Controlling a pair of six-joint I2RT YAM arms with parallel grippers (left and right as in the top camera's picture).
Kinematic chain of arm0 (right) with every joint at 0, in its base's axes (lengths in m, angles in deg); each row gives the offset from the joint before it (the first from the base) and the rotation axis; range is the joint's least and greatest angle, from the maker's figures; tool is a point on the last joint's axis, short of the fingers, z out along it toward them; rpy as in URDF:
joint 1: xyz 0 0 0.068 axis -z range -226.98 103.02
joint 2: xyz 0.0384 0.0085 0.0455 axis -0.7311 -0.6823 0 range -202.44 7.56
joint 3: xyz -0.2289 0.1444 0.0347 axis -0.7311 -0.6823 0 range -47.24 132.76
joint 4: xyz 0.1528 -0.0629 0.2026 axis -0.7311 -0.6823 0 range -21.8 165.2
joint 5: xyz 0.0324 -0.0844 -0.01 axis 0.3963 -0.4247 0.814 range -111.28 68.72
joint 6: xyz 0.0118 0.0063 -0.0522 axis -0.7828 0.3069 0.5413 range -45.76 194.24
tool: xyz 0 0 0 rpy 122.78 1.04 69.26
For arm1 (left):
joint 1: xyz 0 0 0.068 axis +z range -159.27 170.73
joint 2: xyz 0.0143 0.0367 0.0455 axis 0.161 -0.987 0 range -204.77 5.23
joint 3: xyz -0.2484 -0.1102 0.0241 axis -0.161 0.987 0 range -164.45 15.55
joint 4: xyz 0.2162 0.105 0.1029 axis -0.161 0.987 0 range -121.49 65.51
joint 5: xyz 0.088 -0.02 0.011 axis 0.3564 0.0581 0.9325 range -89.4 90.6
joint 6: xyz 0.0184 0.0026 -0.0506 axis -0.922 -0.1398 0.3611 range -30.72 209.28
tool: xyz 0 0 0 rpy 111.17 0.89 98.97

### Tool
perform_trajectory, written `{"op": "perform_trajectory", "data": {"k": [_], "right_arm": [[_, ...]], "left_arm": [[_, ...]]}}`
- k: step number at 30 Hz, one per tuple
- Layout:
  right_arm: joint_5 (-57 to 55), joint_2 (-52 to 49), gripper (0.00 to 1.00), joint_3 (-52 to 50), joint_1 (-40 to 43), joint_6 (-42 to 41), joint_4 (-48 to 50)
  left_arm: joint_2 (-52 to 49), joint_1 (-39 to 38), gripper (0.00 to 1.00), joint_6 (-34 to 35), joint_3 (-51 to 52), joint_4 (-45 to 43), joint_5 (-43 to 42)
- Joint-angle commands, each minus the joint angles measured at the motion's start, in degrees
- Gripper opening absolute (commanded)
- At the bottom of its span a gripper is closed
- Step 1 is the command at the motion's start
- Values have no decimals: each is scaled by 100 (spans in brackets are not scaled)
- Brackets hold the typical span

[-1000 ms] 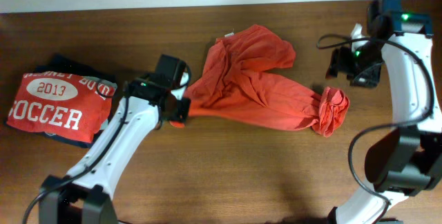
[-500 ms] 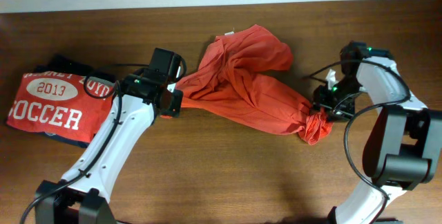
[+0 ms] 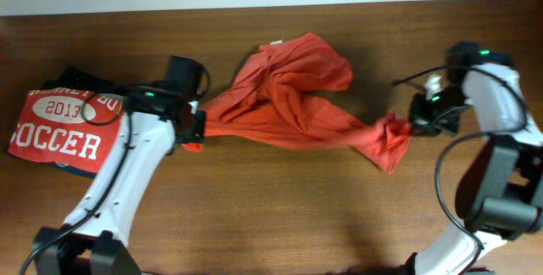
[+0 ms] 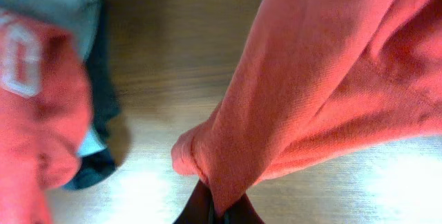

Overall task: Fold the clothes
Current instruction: 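Grasp the shirt's left end with left gripper, right end with right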

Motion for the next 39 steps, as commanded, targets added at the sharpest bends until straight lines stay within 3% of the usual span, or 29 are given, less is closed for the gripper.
{"op": "perform_trajectory", "data": {"k": [1, 11, 12, 13, 14, 15, 16, 26, 39], "right_arm": [[-74, 638, 4, 505, 278, -57, -155], [-227, 960, 4, 861, 577, -81, -181], [-245, 951, 10, 833, 573, -81, -219], [-243, 951, 23, 809, 570, -81, -223], [-243, 951, 47, 778, 566, -81, -236], [-243, 951, 56, 758, 566, -83, -243], [-238, 951, 58, 734, 566, -83, -240], [520, 951, 61, 199, 157, 166, 157], [662, 675, 57, -1836, -1215, 179, 4011]], "left_arm": [[428, 348, 1, 179, -330, 68, 61], [1296, 525, 0, 177, -739, 103, 42], [1412, 525, 0, 177, -743, 120, -44], [1449, 525, 1, 175, -743, 151, -103], [1478, 525, 0, 177, -743, 195, -181], [1484, 525, 0, 175, -743, 262, -254], [1482, 525, 0, 173, -743, 326, -323], [1427, 525, 0, 155, -741, 658, -590], [1427, 525, 0, 155, -741, 656, -595]]}}
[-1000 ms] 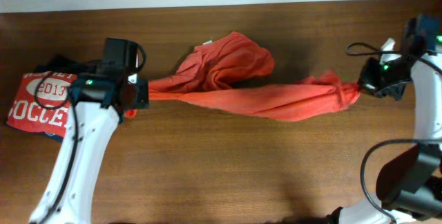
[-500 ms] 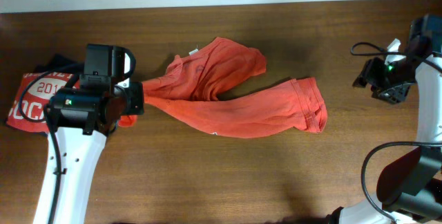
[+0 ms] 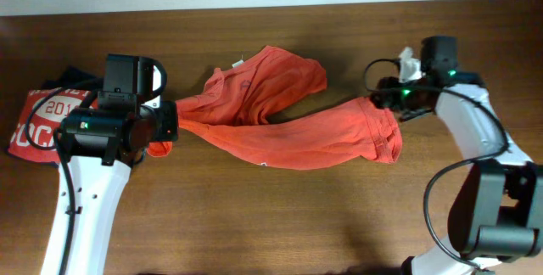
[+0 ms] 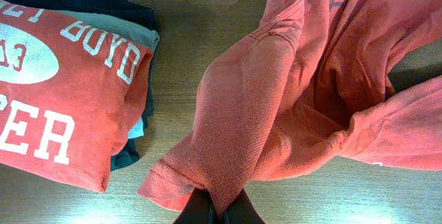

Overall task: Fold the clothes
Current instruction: 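Grasp the shirt's left end with left gripper, right end with right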

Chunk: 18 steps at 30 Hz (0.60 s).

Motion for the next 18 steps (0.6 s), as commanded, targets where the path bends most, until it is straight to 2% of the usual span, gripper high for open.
{"op": "perform_trajectory", "data": {"k": [1, 5, 8, 13, 16, 18], "right_arm": [[136, -210, 57, -315, -249, 35, 503], [-4, -564, 57, -358, -490, -11, 946], [-358, -905, 57, -358, -549, -358, 1134], [-358, -1067, 46, -358, -549, -356, 1233], [-334, -1025, 18, -352, -542, -356, 1207], [-332, -918, 4, -352, -542, -356, 1134]], "left_arm": [[9, 37, 0, 50, -83, -2, -31], [9, 37, 1, 50, -83, -2, -48], [9, 37, 0, 50, -83, -2, -133], [9, 37, 1, 50, -83, -4, -131], [9, 37, 0, 50, -83, -9, -131], [9, 37, 0, 48, -83, -11, -131]]}}
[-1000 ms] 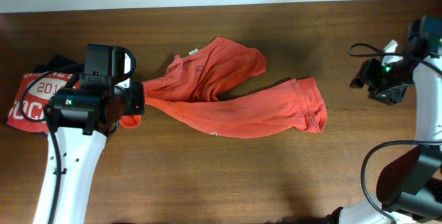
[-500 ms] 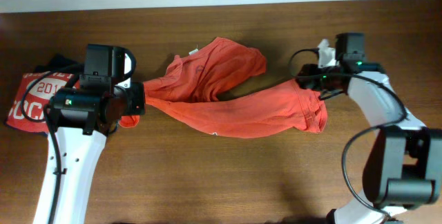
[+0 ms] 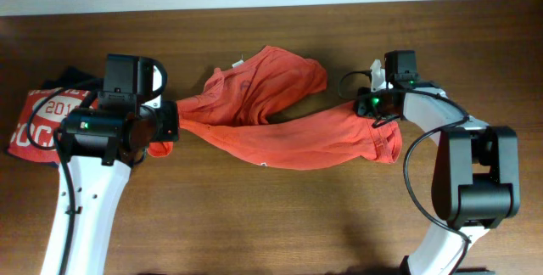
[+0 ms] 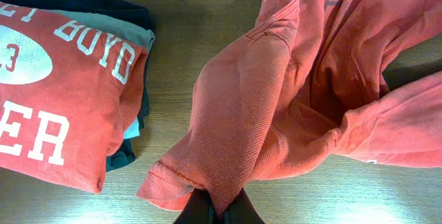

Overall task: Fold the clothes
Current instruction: 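Grasp the shirt's left end with left gripper, right end with right, then lift the shirt with both grippers and lay it flat on the table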

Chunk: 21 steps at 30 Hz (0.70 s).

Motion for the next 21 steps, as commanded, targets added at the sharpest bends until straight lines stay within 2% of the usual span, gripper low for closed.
{"op": "perform_trajectory", "data": {"k": [1, 7, 14, 21], "right_arm": [[-46, 203, 4, -28, -11, -39, -94], [-44, 1115, 4, -26, 46, -33, -310], [-55, 2988, 4, -26, 426, 37, -535], [-612, 4492, 4, -26, 820, 63, -828]], "left_arm": [[9, 39, 1, 48, -83, -9, -59], [9, 42, 1, -44, -83, -101, -35], [9, 42, 1, -125, -155, -282, -35], [42, 42, 0, -273, -798, -214, -35]]}}
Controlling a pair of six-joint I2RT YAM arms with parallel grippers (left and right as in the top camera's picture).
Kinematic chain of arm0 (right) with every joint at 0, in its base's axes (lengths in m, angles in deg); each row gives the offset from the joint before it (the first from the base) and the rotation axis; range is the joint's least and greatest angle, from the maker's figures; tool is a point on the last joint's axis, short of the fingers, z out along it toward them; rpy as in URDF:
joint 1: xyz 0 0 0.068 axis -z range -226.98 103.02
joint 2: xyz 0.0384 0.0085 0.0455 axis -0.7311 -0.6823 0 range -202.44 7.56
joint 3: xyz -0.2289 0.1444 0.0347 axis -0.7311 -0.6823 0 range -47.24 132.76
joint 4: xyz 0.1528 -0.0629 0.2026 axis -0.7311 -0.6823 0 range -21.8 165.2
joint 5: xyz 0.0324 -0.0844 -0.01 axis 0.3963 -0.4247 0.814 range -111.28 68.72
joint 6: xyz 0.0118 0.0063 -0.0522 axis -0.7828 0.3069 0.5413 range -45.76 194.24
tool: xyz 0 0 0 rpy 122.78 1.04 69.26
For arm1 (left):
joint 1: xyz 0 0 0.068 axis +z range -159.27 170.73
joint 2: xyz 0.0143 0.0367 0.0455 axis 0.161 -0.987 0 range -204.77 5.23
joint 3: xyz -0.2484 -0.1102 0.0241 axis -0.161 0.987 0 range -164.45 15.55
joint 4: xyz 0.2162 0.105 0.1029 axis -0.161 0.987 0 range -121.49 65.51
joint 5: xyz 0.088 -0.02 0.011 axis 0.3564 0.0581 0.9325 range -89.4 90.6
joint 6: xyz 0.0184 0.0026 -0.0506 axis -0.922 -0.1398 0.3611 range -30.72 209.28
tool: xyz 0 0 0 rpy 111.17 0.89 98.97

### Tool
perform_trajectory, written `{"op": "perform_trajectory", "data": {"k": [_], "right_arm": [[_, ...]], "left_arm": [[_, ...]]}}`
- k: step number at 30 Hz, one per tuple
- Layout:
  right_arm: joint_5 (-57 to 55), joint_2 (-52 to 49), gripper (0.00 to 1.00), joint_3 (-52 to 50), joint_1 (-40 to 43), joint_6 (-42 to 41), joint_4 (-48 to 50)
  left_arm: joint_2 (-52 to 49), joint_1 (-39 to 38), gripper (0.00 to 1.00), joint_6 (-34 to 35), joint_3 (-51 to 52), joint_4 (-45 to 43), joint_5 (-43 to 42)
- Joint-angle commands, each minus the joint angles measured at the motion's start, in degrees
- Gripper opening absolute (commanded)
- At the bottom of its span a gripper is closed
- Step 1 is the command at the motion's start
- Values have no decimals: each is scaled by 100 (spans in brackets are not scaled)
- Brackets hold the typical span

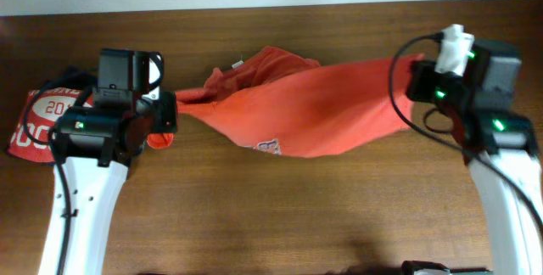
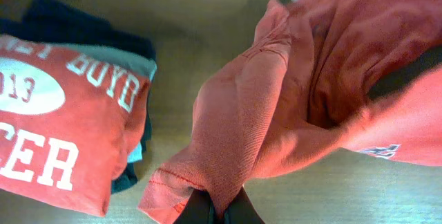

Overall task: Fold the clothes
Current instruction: 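Lift the shirt with both grippers and lay it flat on the table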

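An orange shirt (image 1: pixel 305 109) hangs stretched across the middle of the table between my two arms, and a small white print shows on its lower edge. My left gripper (image 1: pixel 163 120) is shut on the shirt's left end. In the left wrist view, the cloth (image 2: pixel 276 99) bunches into the closed left gripper (image 2: pixel 217 209). My right gripper (image 1: pixel 413 84) is raised at the shirt's right end. Its fingers are hidden under the wrist, and the cloth runs taut up to them.
A folded stack topped by a red printed shirt (image 1: pixel 38 126) lies at the table's left edge, just left of my left gripper. The left wrist view shows this stack (image 2: pixel 62 127) with dark and teal layers beneath. Bare wooden table (image 1: pixel 280 216) lies in front.
My right gripper was low at the shirt's right hem; now it is farther right and higher. The shirt has gone from a twisted band to a stretched sheet. The left gripper has hardly moved.
First the shirt lay crumpled mid-table, held at both ends. Then my left gripper held its end farther left, by the folded stack, and the shirt was drawn longer. The right gripper was then at the right hem, and now it holds the shirt raised and stretched wide.
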Motion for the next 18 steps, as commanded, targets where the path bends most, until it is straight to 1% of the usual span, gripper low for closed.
{"op": "perform_trajectory", "data": {"k": [1, 5, 10, 12, 18], "right_arm": [[-498, 649, 4, 26, 186, -37, -155], [-522, 1239, 4, 26, 284, -50, -269], [-804, 1945, 4, 26, 297, -321, -409], [-964, 2389, 4, 26, 297, -439, -494], [-1119, 3123, 4, 160, 297, -673, -774]], "left_arm": [[63, 39, 1, -136, -693, 72, -13], [144, 37, 0, -138, -1462, 350, -15], [315, 37, 0, -286, -2597, 820, -20], [472, 37, 1, -400, -3150, 1014, -13], [903, 37, 0, -413, -3901, 1163, -15]]}}
